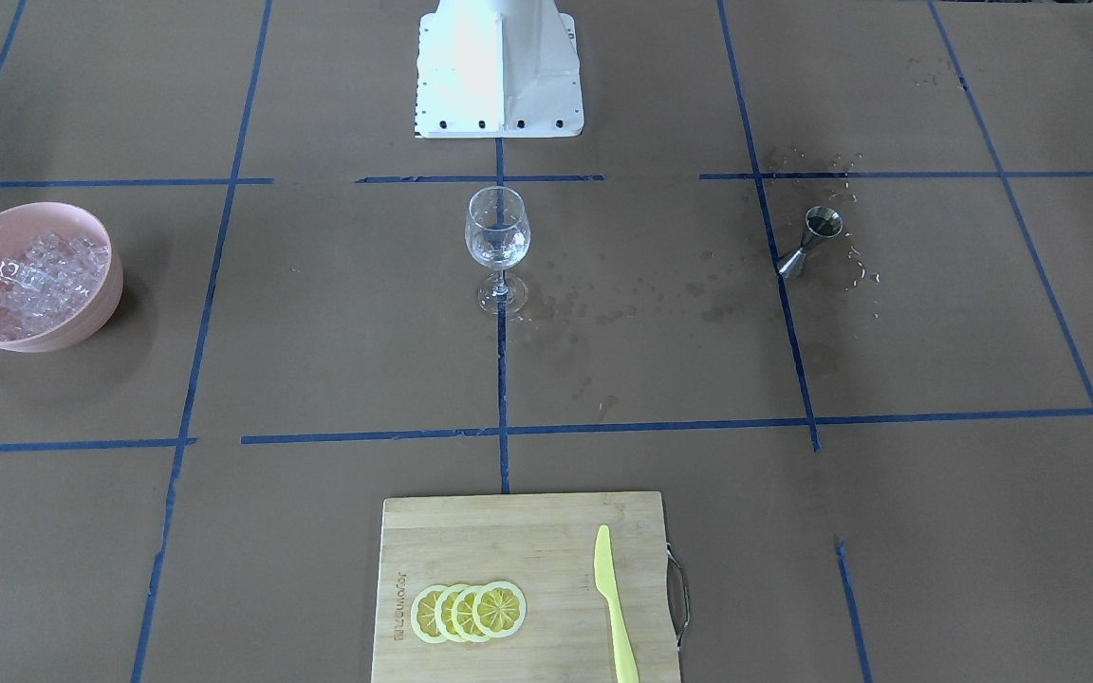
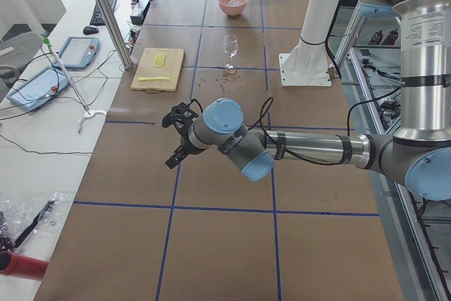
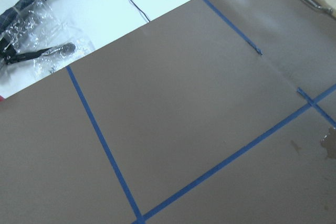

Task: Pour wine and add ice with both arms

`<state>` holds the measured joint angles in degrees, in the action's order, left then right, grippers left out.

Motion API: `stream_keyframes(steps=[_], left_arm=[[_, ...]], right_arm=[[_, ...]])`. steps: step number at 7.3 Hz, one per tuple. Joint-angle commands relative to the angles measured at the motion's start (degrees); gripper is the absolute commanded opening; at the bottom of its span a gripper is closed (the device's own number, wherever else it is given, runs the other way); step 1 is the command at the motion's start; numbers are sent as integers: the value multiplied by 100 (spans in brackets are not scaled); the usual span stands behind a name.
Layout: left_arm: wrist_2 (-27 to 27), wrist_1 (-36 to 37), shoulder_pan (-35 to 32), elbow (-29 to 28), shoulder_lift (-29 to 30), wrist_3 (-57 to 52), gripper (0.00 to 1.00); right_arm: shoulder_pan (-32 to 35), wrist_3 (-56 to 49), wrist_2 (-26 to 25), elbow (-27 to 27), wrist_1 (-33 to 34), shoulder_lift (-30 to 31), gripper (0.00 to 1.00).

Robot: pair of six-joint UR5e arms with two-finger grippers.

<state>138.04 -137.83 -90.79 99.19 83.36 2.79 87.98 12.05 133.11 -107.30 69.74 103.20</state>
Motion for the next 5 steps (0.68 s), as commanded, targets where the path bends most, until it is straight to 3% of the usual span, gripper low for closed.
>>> stream_keyframes(steps=[1,2,3,5], left_arm=[[-57,-1407,26,-58,13,388,100],[-75,-1500,261,47,57,911,100],[-450,-1536,725,457,58,1482,100],[-2482,-1554,2313,934,49,2775,100]], right_arm=[[-9,42,65,-11,-302,16,100],[-9,17,109,15,-451,16,100],[-9,69,118,7,-713,8,100],[-9,95,127,33,-830,104,100]])
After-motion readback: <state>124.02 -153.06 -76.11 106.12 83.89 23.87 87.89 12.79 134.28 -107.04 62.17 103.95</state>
